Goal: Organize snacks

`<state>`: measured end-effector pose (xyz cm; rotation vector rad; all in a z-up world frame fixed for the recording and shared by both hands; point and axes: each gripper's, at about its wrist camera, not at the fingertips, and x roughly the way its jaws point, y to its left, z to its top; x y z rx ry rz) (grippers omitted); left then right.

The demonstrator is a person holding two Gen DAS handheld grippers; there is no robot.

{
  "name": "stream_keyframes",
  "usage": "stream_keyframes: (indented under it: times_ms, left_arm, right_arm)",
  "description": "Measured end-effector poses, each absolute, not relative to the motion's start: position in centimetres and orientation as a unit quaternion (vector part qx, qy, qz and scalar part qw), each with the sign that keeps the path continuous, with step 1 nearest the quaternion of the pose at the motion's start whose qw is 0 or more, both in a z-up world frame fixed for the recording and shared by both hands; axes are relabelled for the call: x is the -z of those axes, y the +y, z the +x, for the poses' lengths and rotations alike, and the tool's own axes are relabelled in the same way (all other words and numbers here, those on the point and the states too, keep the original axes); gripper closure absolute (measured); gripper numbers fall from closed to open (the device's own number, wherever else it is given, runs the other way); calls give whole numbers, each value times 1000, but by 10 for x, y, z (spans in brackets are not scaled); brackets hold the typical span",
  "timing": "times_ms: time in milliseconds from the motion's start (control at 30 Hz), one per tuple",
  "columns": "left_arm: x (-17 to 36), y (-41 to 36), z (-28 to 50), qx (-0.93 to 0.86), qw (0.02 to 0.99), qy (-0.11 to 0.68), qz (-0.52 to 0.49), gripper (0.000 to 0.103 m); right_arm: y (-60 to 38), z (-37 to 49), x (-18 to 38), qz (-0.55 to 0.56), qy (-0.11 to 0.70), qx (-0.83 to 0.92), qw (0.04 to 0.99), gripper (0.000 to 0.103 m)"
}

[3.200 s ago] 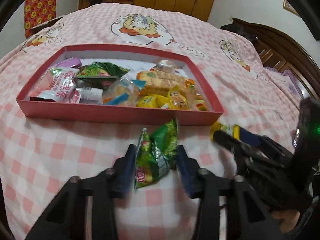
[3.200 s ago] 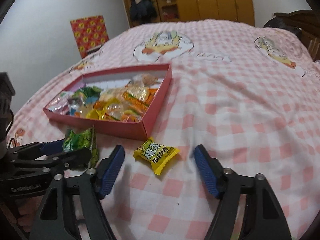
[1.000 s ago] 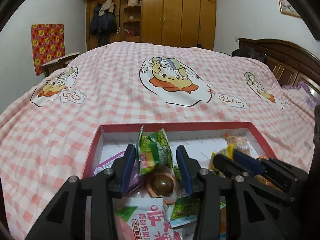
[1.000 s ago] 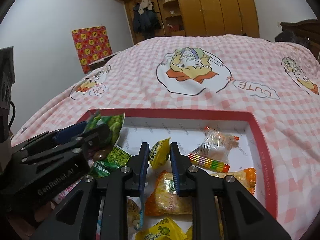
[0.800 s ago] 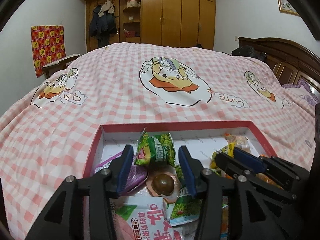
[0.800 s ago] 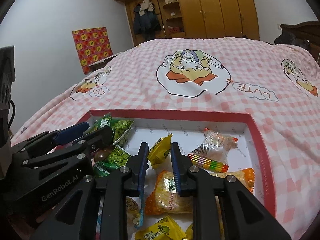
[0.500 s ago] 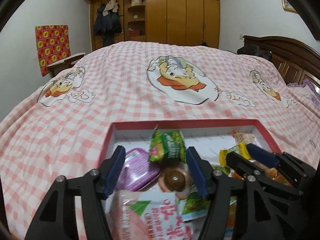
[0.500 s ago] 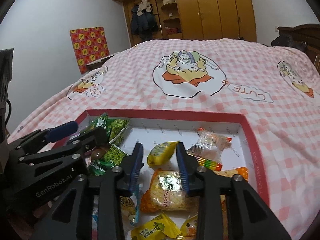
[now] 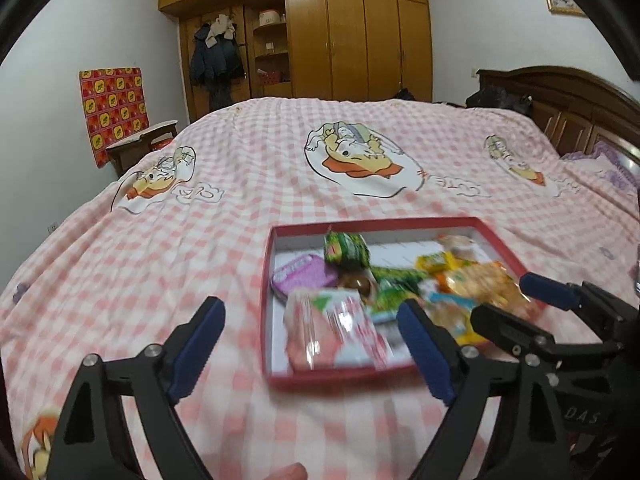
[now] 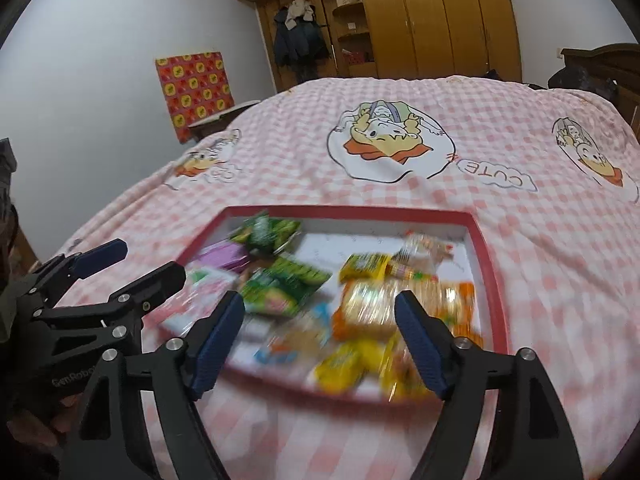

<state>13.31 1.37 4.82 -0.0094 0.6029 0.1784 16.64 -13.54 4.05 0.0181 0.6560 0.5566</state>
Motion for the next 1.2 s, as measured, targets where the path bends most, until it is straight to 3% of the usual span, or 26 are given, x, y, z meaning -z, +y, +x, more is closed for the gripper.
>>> stream_keyframes:
  times_ms: [267, 1200]
  left_arm:
    - [-16, -1, 103, -76, 948, 308, 4, 10]
    - [8, 3, 111, -52, 943, 328, -20, 10]
  right_arm:
    - [-152, 103, -23, 20, 288, -234, 928, 18]
    - [-158, 113, 1, 52, 315, -237, 918, 18]
